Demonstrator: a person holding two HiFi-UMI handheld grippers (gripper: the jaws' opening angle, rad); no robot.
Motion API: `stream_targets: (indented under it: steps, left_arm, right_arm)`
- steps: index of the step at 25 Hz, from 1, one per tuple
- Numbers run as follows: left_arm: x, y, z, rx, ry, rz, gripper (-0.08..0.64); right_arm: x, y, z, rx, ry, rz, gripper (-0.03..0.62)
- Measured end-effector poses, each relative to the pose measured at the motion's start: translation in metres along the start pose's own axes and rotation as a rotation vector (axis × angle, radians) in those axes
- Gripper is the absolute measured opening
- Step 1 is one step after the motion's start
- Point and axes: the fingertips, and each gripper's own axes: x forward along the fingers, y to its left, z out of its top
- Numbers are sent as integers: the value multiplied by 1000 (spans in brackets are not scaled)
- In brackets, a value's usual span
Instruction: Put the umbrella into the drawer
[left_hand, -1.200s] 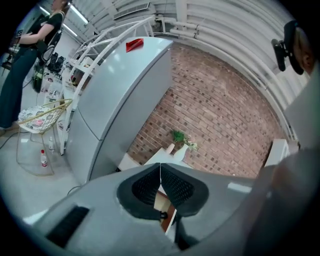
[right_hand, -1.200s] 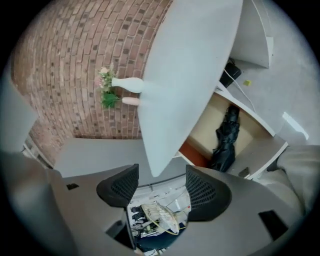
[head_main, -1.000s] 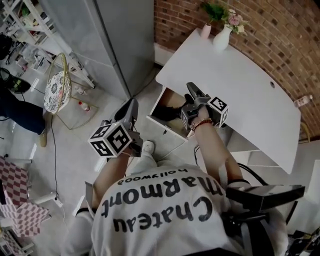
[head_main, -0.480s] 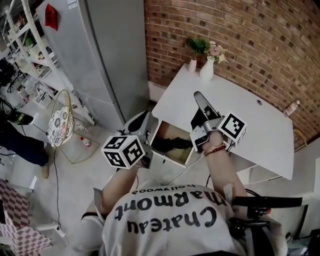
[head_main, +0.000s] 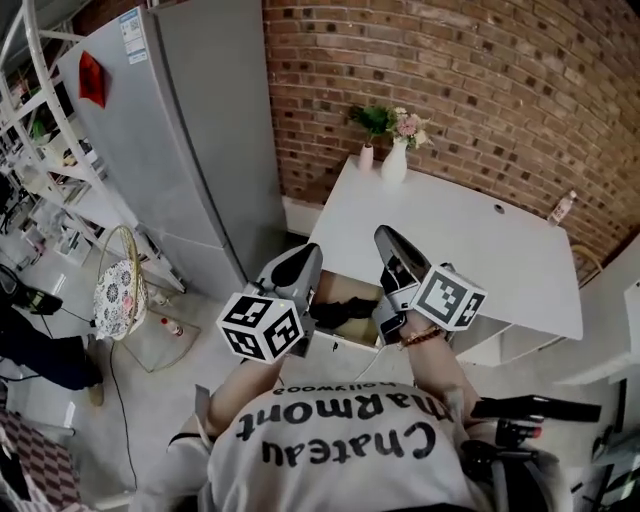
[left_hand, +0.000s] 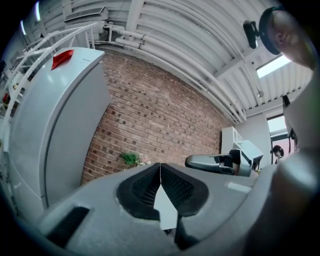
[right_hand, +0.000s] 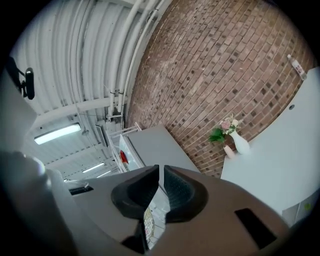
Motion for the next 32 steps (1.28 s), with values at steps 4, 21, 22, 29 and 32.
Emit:
stream_targets:
  steps: [4, 21, 22, 29, 32]
  left_arm:
    - [-4, 2, 0, 14, 39, -39, 17]
    - [-20, 46, -97, -56, 278, -17, 17]
    - [-21, 48, -100, -64, 285, -13, 18]
    - [-28, 60, -118, -80, 321, 9, 18]
    - [-30, 65, -125, -89, 339, 22, 18]
  right_arm:
    - [-10, 1, -19, -103, -2, -98, 34]
    - [-53, -85, -108, -317, 240, -535, 15]
    - [-55, -88, -110, -315, 250, -544, 15]
    - [-66, -109, -129, -280, 308, -596, 15]
    - [-70, -117, -135, -263, 325, -609, 15]
